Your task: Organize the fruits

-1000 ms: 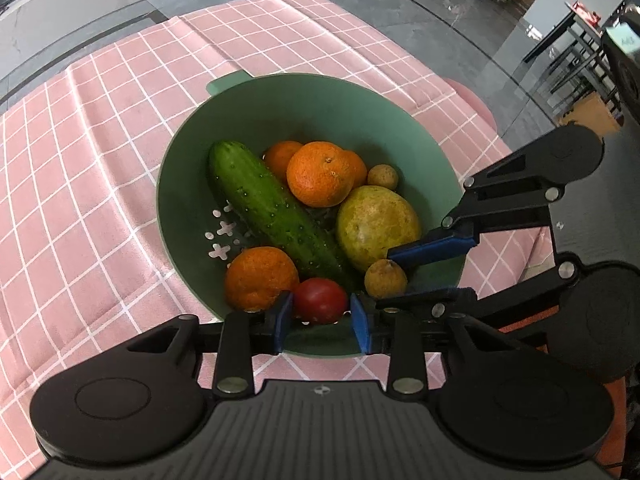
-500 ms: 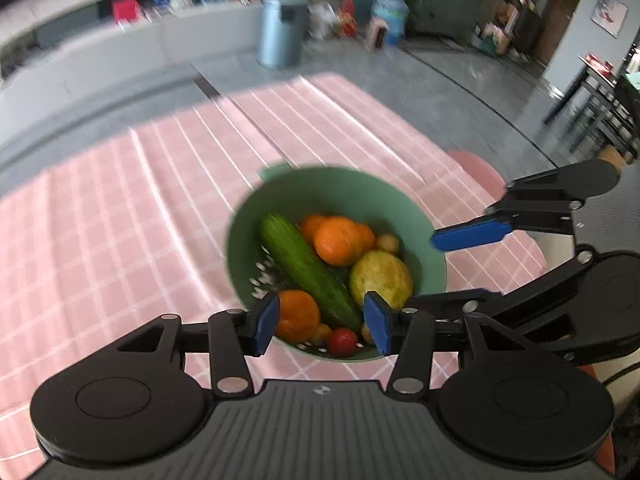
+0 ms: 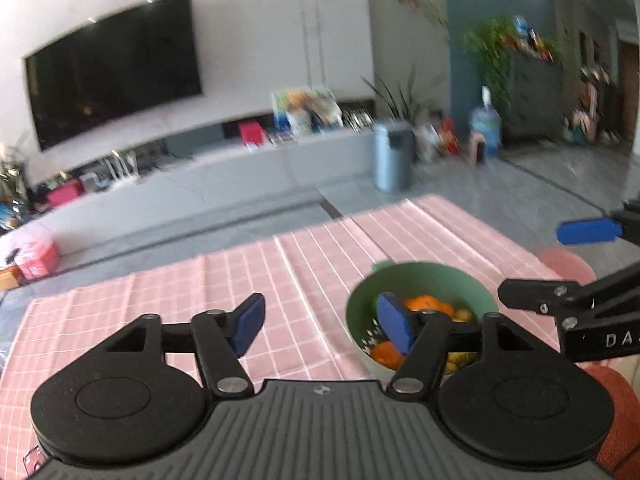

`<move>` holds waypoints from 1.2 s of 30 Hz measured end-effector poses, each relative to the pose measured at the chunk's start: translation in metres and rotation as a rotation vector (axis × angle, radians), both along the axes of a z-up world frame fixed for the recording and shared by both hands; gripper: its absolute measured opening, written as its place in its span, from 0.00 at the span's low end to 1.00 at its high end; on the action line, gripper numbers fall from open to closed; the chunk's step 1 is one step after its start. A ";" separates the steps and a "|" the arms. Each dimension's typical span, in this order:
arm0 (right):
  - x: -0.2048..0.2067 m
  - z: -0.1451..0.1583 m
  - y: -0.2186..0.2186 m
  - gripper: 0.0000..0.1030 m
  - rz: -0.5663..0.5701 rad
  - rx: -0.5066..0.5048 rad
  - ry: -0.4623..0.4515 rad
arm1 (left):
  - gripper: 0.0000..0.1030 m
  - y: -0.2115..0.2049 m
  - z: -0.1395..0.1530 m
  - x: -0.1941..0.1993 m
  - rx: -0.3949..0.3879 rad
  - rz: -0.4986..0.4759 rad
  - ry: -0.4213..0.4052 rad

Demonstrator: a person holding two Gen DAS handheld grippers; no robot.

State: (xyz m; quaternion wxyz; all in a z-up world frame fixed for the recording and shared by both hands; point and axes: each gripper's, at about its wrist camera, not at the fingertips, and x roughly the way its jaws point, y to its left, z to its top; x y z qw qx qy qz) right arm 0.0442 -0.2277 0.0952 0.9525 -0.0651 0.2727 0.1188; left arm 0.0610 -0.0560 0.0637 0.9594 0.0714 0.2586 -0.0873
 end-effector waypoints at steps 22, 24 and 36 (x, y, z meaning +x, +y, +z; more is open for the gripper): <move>-0.067 -0.090 0.043 0.95 -0.198 0.020 -0.171 | 0.92 0.008 -0.066 -0.046 0.077 0.243 -0.045; -0.063 -0.097 0.043 0.95 -0.201 0.023 -0.161 | 0.92 0.007 -0.072 -0.046 0.078 0.238 -0.033; -0.050 -0.121 0.038 0.95 -0.196 0.031 -0.087 | 0.92 0.010 -0.100 -0.038 0.090 0.233 0.077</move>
